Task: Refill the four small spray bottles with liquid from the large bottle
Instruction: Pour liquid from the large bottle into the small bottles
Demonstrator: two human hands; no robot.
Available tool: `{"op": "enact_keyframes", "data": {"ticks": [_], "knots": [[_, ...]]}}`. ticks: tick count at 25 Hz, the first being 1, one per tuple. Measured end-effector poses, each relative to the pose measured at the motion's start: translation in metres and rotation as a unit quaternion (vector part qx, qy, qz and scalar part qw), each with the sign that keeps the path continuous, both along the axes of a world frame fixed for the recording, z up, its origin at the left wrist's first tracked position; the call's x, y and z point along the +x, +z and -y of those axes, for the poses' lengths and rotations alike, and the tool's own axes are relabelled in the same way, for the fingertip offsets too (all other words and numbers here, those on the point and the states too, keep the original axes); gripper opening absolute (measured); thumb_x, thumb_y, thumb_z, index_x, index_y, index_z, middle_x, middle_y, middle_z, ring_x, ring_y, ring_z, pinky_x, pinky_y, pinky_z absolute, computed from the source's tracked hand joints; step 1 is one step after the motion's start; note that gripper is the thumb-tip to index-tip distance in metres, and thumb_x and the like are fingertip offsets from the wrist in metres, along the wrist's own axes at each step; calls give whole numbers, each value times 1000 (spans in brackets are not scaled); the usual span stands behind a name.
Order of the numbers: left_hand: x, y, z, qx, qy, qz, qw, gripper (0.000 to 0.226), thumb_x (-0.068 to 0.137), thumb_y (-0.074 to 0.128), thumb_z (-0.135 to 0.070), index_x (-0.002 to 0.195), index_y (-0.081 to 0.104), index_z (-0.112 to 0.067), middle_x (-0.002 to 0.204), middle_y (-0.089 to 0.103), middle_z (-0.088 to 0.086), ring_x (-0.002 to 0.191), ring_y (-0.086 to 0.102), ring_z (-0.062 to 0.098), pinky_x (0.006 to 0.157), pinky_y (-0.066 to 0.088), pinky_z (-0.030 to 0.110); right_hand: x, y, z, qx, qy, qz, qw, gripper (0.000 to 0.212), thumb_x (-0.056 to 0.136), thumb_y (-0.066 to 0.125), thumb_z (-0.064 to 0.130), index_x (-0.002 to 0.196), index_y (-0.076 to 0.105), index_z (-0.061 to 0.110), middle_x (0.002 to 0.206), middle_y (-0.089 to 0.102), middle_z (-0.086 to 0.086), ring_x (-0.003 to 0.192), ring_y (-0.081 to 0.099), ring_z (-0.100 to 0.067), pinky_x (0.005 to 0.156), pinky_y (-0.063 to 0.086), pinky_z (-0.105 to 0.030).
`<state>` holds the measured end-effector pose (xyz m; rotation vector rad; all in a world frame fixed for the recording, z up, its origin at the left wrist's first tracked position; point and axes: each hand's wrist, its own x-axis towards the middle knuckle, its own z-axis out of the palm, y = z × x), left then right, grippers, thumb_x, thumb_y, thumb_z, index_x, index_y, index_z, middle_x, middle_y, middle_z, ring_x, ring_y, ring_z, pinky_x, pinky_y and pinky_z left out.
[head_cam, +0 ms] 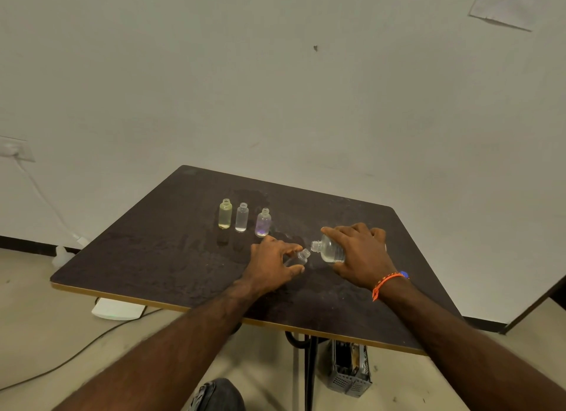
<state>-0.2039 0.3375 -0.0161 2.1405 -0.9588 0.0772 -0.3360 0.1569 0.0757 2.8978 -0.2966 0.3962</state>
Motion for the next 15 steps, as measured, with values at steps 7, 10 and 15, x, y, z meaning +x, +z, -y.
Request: {"op": "enact_keyframes", "data": {"ticks": [7,10,15], "knots": [[-3,4,-1,4,-5,1,1000,57,85,82,-47,139,65,-35,121,73,-13,125,50,14,104,34,44,-1,1,-1,-8,6,-2,1000,78,81,69,48,149,32,41,147,49,11,132,40,-19,104,25,-48],[-4,3,-1,4,-9,-2,1000,57,86,82,-46,139,66,-34,121,72,-13,125,49,14,103,32,43,-1,0,-2,-11,5,-6,1000,78,81,68,48,150,32,41,148,48,10,133,39,-19,104,25,-48],[-4,3,-2,7,-9,-6,1000,57,85,82,-46,138,66,-34,120,72,-13,124,50,13,102,33,42,-2,-1,-1,-16,6,-11,1000,79,80,69,49,150,32,41,147,49,9,132,40,-20,104,26,-48]]}}
